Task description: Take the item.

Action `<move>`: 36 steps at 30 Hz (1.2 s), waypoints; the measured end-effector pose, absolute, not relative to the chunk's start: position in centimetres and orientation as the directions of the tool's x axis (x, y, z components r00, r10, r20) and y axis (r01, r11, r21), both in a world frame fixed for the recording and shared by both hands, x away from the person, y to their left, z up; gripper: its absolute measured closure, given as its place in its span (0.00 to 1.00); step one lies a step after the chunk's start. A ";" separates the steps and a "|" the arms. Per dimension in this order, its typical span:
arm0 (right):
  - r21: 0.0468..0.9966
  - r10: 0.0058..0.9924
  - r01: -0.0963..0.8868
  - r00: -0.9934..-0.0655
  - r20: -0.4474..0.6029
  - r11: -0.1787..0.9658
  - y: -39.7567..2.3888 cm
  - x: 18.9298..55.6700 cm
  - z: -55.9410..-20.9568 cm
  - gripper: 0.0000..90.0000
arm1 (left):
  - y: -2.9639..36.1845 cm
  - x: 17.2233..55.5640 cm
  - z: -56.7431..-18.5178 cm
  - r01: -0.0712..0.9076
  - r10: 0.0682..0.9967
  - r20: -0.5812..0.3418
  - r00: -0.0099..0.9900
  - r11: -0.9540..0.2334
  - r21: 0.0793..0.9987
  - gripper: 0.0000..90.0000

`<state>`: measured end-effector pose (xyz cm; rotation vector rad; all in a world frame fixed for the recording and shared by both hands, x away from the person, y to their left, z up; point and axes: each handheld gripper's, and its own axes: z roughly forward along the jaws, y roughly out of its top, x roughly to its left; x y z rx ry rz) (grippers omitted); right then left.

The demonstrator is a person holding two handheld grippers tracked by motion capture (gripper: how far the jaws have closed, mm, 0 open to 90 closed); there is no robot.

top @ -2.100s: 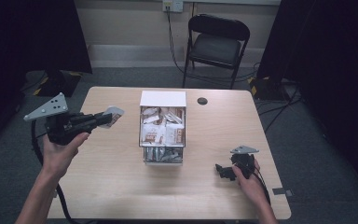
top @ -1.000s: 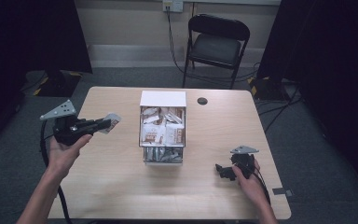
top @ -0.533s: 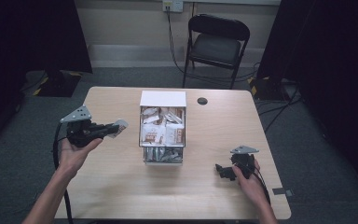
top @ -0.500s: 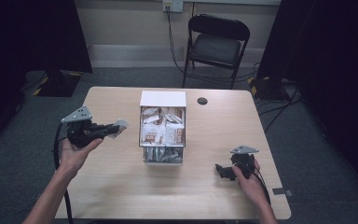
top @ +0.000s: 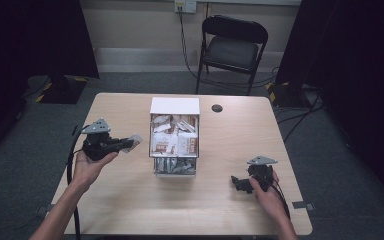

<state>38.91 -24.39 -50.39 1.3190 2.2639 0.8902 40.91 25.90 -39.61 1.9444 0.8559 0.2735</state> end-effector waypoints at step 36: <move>0.682 0.871 0.635 -0.492 -0.004 0.362 -24.4 38.9 -50.4 0.00 | 22.6 42.5 -47.2 0.567 0.662 -0.200 0.722 -0.400 0.720 0.97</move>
